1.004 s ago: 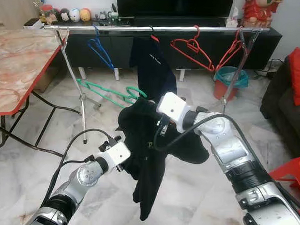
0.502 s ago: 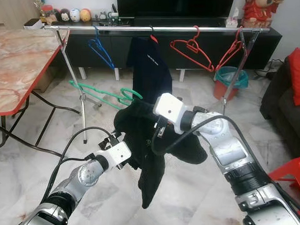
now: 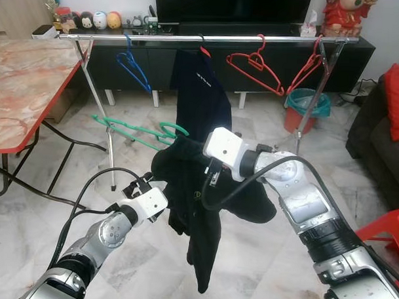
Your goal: Hang hanger
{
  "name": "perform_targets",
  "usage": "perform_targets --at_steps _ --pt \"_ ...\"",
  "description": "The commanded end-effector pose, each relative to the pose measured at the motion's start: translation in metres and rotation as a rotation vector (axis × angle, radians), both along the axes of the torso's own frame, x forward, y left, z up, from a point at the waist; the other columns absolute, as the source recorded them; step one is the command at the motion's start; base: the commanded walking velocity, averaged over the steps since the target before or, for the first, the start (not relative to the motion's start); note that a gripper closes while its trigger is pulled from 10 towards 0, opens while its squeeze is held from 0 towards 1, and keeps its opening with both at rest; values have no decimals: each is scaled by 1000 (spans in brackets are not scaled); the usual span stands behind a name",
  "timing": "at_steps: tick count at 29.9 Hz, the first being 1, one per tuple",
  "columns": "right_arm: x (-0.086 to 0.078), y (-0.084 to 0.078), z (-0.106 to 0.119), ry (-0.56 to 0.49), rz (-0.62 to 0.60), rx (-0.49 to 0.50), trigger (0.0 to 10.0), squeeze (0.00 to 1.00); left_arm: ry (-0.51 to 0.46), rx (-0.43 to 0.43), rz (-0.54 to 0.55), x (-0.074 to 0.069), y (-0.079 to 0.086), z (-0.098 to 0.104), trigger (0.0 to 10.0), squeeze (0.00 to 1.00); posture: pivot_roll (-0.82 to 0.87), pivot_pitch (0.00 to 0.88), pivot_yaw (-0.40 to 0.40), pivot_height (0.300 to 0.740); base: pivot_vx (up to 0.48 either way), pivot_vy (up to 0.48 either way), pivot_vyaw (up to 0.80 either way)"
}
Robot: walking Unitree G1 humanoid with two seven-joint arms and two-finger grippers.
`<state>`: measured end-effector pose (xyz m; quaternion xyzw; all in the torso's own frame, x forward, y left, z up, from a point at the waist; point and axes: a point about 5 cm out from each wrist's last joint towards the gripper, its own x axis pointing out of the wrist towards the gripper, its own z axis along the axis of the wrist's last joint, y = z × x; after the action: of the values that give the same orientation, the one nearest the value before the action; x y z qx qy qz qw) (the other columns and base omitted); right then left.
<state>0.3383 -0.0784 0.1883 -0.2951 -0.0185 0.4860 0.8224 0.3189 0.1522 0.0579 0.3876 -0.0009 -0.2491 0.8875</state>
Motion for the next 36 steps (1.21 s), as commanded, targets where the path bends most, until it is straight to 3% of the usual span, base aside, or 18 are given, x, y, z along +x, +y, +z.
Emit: perform_targets --at_steps 1,11,12,13,14,15,18,36 --pt "-4 6 11 -40 35 20 0 0 5 -7 6 1 1 0 10000 0 -56 1 51 740 0 0 0" --pt "-10 15 18 -49 83 39 0 0 50 -52 -20 -1 -6 -4 10000 0 -64 3 52 740 0 0 0" --pt "-10 15 18 -49 83 39 0 0 61 -55 -29 -2 -7 -5 9608 0 -64 3 52 740 0 0 0" --pt "-10 16 18 -50 84 40 0 0 75 -58 -38 -3 -8 -6 8039 0 -64 3 52 740 0 0 0" --pt "-11 16 18 -50 85 41 0 0 79 -58 -39 -3 -9 -7 8039 0 -64 3 52 740 0 0 0" --pt "-11 16 19 -50 85 41 0 0 81 -56 -39 -4 -9 -7 7020 0 -64 3 52 740 0 0 0" --pt "-11 17 20 -52 88 42 0 0 86 -47 -29 -4 -7 -9 0 0 -66 5 53 740 0 0 0" --pt "-14 18 21 -49 97 38 0 0 92 -38 -23 -4 -5 -10 0 0 -66 5 53 740 0 0 0"
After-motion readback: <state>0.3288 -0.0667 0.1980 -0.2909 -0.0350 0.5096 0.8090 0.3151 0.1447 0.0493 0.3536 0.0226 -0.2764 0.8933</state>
